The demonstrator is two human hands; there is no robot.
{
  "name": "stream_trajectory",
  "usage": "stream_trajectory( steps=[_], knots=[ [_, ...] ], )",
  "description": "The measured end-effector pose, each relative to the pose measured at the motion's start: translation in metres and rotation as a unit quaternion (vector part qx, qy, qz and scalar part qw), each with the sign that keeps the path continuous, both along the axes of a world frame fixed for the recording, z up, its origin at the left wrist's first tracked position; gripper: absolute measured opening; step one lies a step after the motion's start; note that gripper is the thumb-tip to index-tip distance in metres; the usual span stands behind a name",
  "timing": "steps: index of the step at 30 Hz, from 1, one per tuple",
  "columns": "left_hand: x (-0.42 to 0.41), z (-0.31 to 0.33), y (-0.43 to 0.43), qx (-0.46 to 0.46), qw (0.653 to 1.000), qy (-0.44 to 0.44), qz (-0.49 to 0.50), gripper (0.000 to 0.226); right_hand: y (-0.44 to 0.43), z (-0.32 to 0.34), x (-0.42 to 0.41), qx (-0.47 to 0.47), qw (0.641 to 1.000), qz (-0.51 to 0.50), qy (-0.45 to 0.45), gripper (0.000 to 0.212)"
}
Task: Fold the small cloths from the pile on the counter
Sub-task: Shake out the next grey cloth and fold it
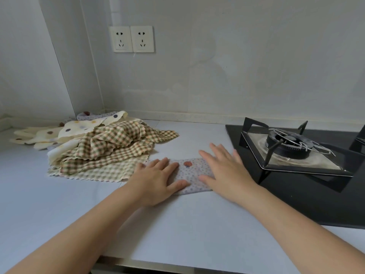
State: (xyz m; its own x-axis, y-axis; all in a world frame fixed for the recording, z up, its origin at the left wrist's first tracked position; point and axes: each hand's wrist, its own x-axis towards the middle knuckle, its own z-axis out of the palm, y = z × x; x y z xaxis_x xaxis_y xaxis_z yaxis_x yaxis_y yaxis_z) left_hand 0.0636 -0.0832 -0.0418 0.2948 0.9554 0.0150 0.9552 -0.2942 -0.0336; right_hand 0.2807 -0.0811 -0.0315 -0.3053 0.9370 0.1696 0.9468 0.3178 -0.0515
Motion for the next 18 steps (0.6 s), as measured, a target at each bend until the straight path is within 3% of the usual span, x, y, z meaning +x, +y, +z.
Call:
stream_trajectory(
  steps=[2, 3, 6, 8, 10, 12, 16, 18],
  knots=[
    [-0.001, 0.008, -0.002, 0.131, 0.991, -0.015, 0.019, 0.082, -0.003, 0.005, -0.001, 0.105, 0.991, 0.021, 0.079, 0.030],
    [-0.002, 0.012, -0.002, 0.178, 0.983, -0.042, 0.030, 0.073, -0.005, 0.006, -0.002, 0.101, 0.990, 0.023, 0.100, 0.026],
    [-0.007, 0.021, -0.001, 0.218, 0.966, -0.141, 0.008, 0.036, 0.001, -0.003, 0.001, 0.009, 0.998, 0.032, 0.052, 0.042],
    [-0.010, 0.024, -0.004, 0.175, 0.960, -0.206, -0.073, 0.025, 0.004, -0.004, 0.005, -0.003, 0.997, 0.028, 0.069, 0.050],
    [-0.012, 0.028, -0.007, 0.037, 0.945, -0.286, -0.152, 0.028, 0.007, -0.001, 0.009, 0.020, 0.992, 0.025, 0.121, 0.049],
    [-0.011, 0.026, -0.007, -0.097, 0.939, -0.280, -0.173, 0.039, 0.008, 0.000, 0.011, 0.006, 0.986, 0.018, 0.168, 0.049],
    [-0.002, 0.020, -0.007, -0.068, 0.945, -0.251, -0.200, 0.032, 0.006, -0.002, 0.012, -0.101, 0.976, 0.041, 0.186, 0.055],
    [-0.002, 0.020, -0.008, -0.040, 0.946, -0.266, -0.183, 0.032, 0.007, -0.001, 0.011, -0.092, 0.978, 0.043, 0.181, 0.054]
  ],
)
